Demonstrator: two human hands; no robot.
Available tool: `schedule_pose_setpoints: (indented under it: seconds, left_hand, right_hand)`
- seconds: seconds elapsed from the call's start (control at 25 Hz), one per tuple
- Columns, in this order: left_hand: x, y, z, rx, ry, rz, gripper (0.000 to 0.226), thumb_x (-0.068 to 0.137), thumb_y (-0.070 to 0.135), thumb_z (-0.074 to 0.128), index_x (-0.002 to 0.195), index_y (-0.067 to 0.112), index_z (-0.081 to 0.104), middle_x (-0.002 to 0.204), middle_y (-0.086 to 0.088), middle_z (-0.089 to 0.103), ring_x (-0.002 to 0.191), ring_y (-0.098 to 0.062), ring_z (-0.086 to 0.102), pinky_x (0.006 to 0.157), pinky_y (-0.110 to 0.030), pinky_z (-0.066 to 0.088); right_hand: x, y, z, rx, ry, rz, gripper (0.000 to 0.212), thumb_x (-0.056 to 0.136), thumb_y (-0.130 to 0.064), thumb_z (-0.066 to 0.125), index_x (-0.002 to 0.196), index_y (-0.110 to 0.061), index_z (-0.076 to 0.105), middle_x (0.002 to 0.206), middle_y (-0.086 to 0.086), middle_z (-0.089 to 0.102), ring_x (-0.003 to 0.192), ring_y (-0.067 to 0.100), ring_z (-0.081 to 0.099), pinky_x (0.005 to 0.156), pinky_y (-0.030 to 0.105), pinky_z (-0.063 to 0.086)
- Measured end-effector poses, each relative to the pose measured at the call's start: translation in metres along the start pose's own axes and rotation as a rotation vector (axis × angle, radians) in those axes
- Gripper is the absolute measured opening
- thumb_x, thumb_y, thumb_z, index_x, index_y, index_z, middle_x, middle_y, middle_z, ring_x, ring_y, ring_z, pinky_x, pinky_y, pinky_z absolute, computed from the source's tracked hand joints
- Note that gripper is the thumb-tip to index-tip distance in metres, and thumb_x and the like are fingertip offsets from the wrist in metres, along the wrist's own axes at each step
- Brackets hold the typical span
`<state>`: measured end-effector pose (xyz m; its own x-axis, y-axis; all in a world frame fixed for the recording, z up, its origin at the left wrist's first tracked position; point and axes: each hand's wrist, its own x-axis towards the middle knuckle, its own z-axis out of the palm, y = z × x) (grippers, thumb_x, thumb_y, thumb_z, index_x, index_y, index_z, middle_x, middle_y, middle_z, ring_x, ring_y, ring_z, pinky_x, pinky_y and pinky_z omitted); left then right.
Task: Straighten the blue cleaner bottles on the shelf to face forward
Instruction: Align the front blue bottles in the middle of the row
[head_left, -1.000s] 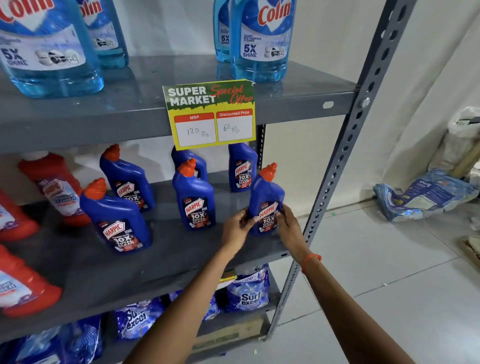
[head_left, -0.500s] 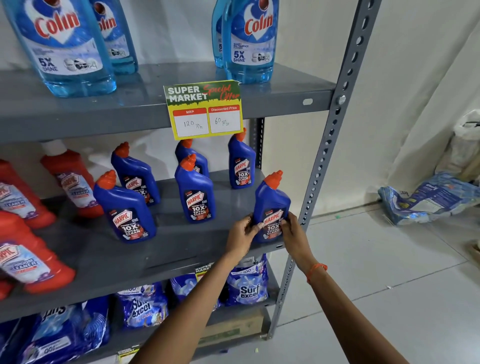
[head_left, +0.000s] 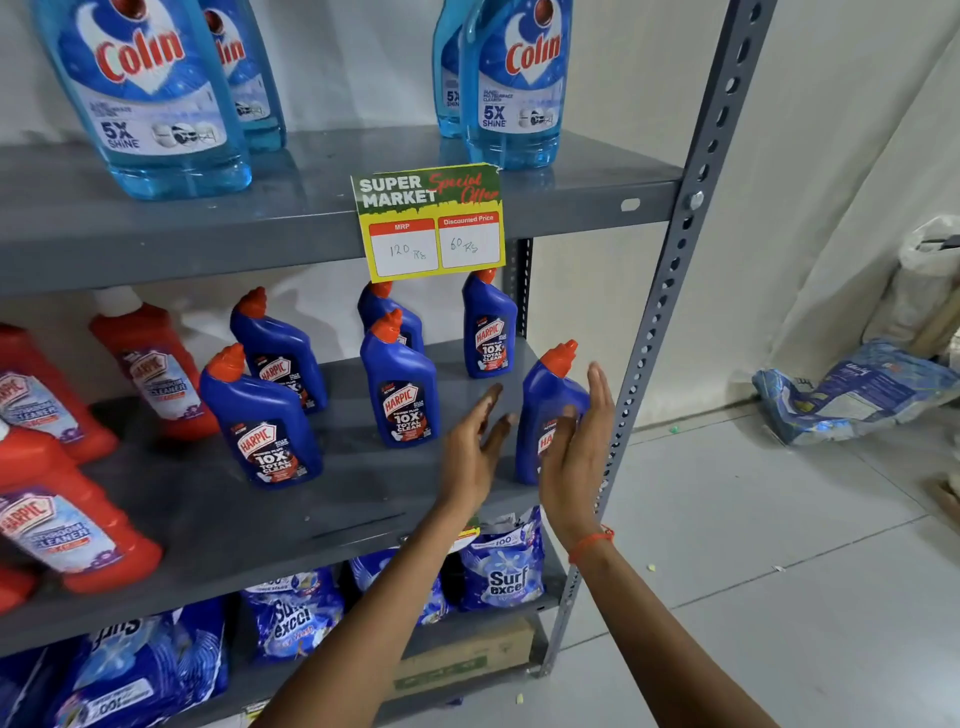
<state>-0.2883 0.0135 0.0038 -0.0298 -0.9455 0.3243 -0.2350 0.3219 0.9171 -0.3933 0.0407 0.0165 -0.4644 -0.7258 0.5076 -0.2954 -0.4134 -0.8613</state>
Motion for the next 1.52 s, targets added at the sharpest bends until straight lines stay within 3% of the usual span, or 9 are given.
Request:
schedule_pose_setpoints:
  seconds: [0.08,0.2,0.32,0.4,0.52,0.64,0.96,1.12,1.52]
  left_hand:
    - [0.004,0.016,-0.019,0.068,0.16,0.153,0.032,0.085,0.028,0.058,0.116,0.034,0.059,0.129,0.005,0.057,0.126,-0.015,0.049,0.099,-0.023,0.045]
    - [0.013,0.018,-0.046,0.135,0.27,0.267,0.045,0.089,0.034,0.053,0.133,0.029,0.044,0.137,0.002,0.05,0.125,-0.013,0.048,0.096,-0.01,0.043]
    - [0.018,0.007,-0.063,0.042,0.337,0.15,0.046,0.095,0.033,0.042,0.139,0.037,0.029,0.147,-0.01,0.04,0.132,-0.022,0.042,0.101,-0.017,0.041]
    - [0.025,-0.014,-0.087,0.148,0.403,0.065,0.054,0.095,0.032,0.044,0.143,0.034,0.018,0.153,-0.009,0.029,0.138,-0.025,0.033,0.11,-0.033,0.034]
    - [0.039,-0.044,-0.108,0.416,0.245,-0.114,0.059,0.093,0.029,0.048,0.143,0.011,0.022,0.145,-0.017,0.04,0.129,-0.03,0.045,0.101,-0.04,0.042]
    - [0.053,-0.057,-0.121,0.287,0.118,-0.222,0.037,0.093,0.024,0.051,0.122,0.002,0.048,0.119,-0.022,0.061,0.107,-0.029,0.06,0.087,-0.036,0.05]
    - [0.042,-0.058,-0.126,0.327,0.065,-0.285,0.032,0.091,0.026,0.053,0.114,0.003,0.055,0.113,-0.019,0.067,0.103,-0.03,0.063,0.088,-0.04,0.051]
    - [0.01,-0.053,-0.12,0.396,0.096,-0.17,0.033,0.089,0.025,0.057,0.112,0.001,0.059,0.104,-0.02,0.07,0.094,-0.032,0.066,0.082,-0.044,0.054]
    - [-0.032,-0.041,-0.11,0.385,0.125,-0.166,0.036,0.089,0.028,0.057,0.115,0.003,0.059,0.1,-0.017,0.072,0.088,-0.025,0.069,0.07,-0.03,0.052]
  right_hand:
    - [0.003,-0.02,0.021,0.002,-0.019,-0.15,0.045,0.097,-0.011,0.038,0.141,-0.013,0.03,0.148,0.0,0.033,0.138,-0.001,0.024,0.112,0.012,0.025]
    - [0.003,-0.032,0.055,-0.006,-0.106,-0.249,0.045,0.095,-0.007,0.042,0.138,-0.013,0.033,0.145,0.005,0.039,0.136,0.005,0.03,0.112,0.014,0.027]
    - [-0.005,-0.018,0.085,-0.05,-0.246,-0.227,0.045,0.095,-0.012,0.038,0.14,-0.014,0.032,0.145,0.009,0.038,0.135,0.005,0.028,0.111,0.008,0.02]
    - [-0.008,-0.007,0.11,-0.069,-0.345,-0.138,0.045,0.097,-0.014,0.04,0.14,-0.012,0.031,0.148,0.013,0.035,0.138,0.015,0.027,0.113,0.019,0.024]
    - [0.002,0.019,0.13,-0.107,-0.472,0.136,0.049,0.099,-0.021,0.037,0.144,-0.009,0.022,0.153,0.014,0.027,0.143,0.026,0.022,0.116,0.042,0.028]
    - [0.013,0.037,0.144,-0.079,-0.636,0.266,0.045,0.1,-0.024,0.033,0.142,-0.009,0.025,0.146,0.019,0.039,0.134,0.032,0.038,0.109,0.05,0.037]
    - [0.009,0.054,0.132,-0.017,-0.691,0.29,0.033,0.097,-0.034,0.04,0.124,-0.015,0.046,0.122,0.014,0.06,0.101,0.017,0.058,0.08,0.031,0.049]
    - [-0.015,0.055,0.106,-0.007,-0.682,0.256,0.036,0.096,-0.039,0.04,0.124,-0.018,0.047,0.119,0.009,0.06,0.104,0.02,0.059,0.086,0.034,0.051]
    - [-0.038,0.038,0.069,0.035,-0.701,0.22,0.038,0.096,-0.035,0.041,0.128,-0.017,0.046,0.12,0.009,0.061,0.108,0.018,0.06,0.088,0.035,0.054]
